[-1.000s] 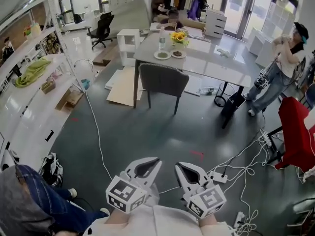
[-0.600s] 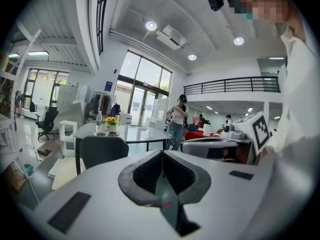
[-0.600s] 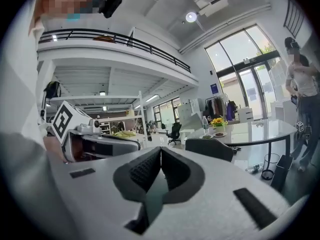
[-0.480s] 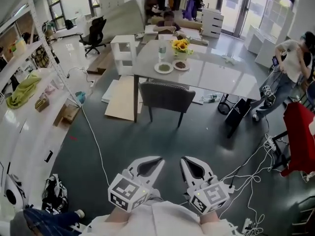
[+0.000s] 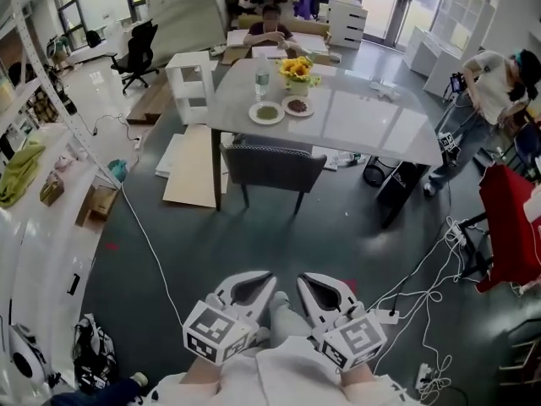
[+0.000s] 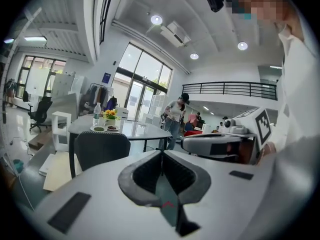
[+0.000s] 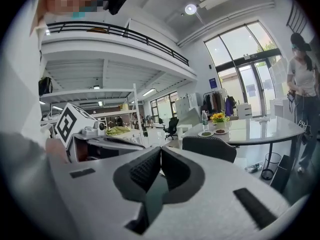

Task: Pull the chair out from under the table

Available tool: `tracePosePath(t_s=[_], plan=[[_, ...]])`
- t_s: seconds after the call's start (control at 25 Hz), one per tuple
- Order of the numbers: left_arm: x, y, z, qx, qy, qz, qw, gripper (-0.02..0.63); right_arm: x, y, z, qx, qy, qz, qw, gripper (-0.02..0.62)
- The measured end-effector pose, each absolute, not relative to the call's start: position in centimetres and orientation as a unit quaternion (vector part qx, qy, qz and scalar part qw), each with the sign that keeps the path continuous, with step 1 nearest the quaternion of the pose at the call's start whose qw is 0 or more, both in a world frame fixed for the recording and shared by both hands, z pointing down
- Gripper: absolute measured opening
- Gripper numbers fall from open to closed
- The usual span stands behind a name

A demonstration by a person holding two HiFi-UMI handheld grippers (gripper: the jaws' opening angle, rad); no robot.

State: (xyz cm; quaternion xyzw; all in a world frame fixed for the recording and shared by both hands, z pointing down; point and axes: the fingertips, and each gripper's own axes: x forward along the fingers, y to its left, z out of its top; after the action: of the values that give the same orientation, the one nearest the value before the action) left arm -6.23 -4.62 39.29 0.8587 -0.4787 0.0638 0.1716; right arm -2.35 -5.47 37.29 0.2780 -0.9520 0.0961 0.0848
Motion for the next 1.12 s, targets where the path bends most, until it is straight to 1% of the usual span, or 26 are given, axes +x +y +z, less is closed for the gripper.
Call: tracePosePath(t_s=[0.2, 0.52, 0.8, 1.12], plan=[[-6.2, -8.3, 40.3, 0.862, -0.469, 0.066, 0.181, 0.021, -3.3, -9.3, 38.2, 0.277, -0.951, 0.102, 0.089, 0.003], [-9.2, -17.0, 39.8, 0.856, -0.482, 0.072, 0.173, 0.021, -6.0, -17.8, 37.6, 0.265, -0.955, 0.099, 0.088, 0.003], [-11.0, -23.3, 40.1, 0.845, -0.498, 0.073, 0.181, 0.022, -6.8, -24.4, 37.8, 0.262, -0.955, 0.099, 0.096, 0.003], [-11.4, -28.2, 41.3, 0.832, -0.515, 0.070, 0.194, 0.021, -6.4, -29.8, 38.7, 0.251, -0.957, 0.103, 0.102, 0.003]])
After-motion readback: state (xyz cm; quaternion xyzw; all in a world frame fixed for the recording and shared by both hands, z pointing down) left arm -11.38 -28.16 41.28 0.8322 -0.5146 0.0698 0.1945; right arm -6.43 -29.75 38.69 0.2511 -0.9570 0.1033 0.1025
